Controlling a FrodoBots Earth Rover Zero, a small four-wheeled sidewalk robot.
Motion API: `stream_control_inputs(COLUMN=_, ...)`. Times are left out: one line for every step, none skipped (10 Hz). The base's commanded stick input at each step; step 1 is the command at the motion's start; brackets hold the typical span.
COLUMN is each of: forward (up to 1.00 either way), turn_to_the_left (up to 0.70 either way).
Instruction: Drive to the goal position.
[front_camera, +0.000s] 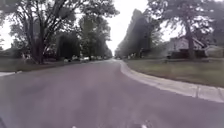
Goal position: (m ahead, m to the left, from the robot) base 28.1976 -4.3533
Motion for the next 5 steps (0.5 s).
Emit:
stream_control_inputs(forward=1.00, turn_to_the_left=0.00)
stream_control_inputs(forward=1.00, turn_to_the_left=0.00)
stream_control_inputs(forward=1.00, turn_to_the_left=0.00)
stream_control_inputs(forward=1.00, turn_to_the_left=0.00)
stream_control_inputs(forward=1.00, turn_to_the_left=0.00)
